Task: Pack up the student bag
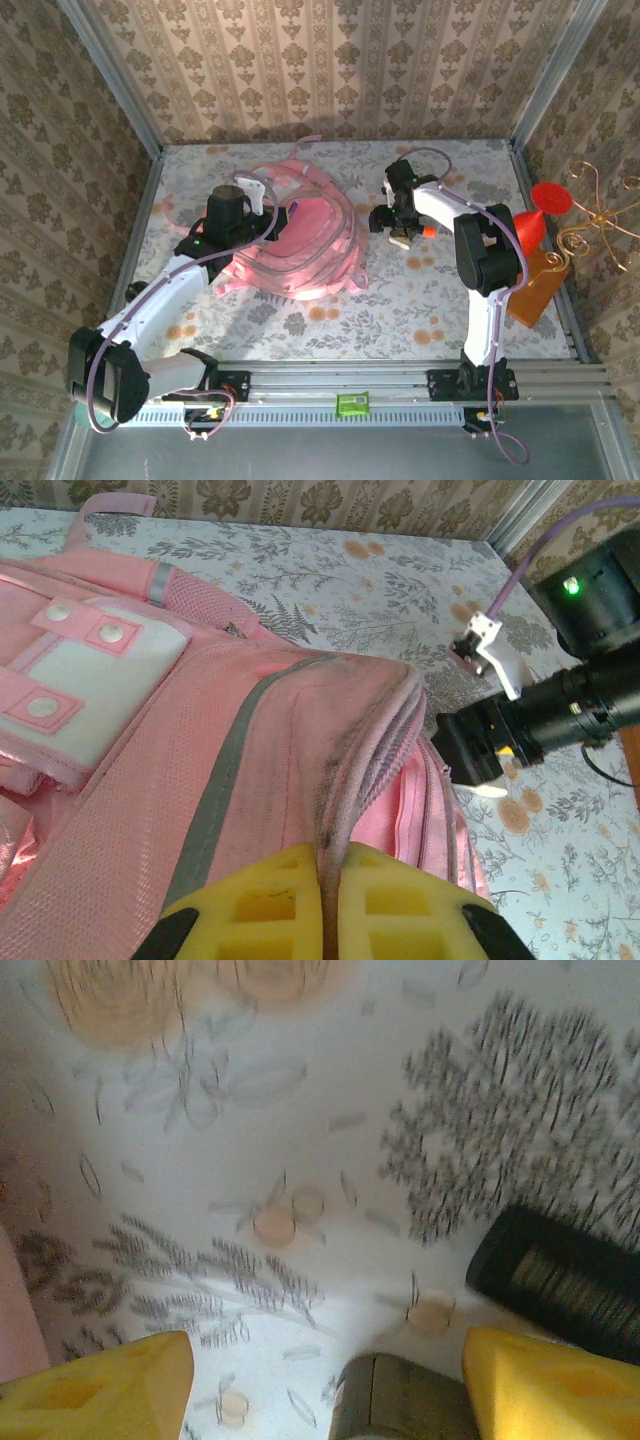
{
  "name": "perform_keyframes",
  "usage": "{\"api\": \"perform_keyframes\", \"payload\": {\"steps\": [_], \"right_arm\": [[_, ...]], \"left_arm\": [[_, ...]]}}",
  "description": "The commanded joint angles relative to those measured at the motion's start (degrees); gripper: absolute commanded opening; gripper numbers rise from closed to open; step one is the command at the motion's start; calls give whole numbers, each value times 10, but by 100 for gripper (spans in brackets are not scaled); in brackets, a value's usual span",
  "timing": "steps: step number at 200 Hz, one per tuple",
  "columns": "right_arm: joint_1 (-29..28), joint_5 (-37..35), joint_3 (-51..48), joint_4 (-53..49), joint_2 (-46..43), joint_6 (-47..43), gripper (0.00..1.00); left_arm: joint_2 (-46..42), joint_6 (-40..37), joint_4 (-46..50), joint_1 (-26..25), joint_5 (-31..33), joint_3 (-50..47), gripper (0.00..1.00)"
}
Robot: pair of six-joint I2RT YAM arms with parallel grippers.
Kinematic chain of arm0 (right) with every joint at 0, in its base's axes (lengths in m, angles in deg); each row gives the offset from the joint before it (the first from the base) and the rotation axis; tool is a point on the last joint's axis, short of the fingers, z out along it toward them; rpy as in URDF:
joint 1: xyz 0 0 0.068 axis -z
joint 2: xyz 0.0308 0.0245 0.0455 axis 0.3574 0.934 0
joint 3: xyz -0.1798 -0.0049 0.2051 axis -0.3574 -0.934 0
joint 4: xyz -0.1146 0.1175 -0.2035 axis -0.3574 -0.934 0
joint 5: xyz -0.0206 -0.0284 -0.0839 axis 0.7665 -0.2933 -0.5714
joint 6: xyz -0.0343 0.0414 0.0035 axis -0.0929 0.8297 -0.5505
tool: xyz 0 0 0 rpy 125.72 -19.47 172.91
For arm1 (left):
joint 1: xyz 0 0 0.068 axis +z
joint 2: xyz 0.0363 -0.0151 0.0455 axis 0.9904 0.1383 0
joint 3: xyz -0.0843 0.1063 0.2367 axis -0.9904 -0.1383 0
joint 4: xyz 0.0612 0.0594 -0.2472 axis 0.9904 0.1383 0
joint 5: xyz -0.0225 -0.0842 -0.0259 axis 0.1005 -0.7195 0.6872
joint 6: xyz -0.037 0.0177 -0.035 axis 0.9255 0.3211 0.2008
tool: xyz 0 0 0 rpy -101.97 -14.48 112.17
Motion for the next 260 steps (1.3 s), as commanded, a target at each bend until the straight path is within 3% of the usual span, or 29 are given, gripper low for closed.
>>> {"api": "perform_keyframes", "payload": {"steps": [1,69,81,111,143,162,176,187,211,237,260], "right_arm": [[-6,5,-19,-34,-26,6,70],[-21,-48,-82,-59,-55,-8,73],[-22,-53,-84,-57,-50,-7,67],[-24,-60,-88,-45,-56,-1,37],[-29,-48,-127,-10,-159,23,32],[-33,53,-159,48,-254,61,34],[-48,164,-188,152,-305,121,36],[-75,201,-197,230,-323,176,38],[-142,194,-154,312,-297,253,41],[-174,190,-141,437,-238,383,41],[-194,163,-119,477,-183,444,41]], "left_arm": [[-11,-7,-47,4,-5,11,0],[-2,-7,-49,4,-8,10,0],[2,-5,-52,4,-11,11,0],[9,-4,-50,4,-18,15,0],[1,-2,-46,4,-16,15,0],[-6,5,-50,4,-22,17,0],[-12,14,-59,4,-30,16,0],[-15,19,-66,4,-32,16,0],[-14,25,-70,1,-32,20,0],[-11,38,-78,0,-34,28,0],[-11,55,-97,-2,-42,37,0]]}}
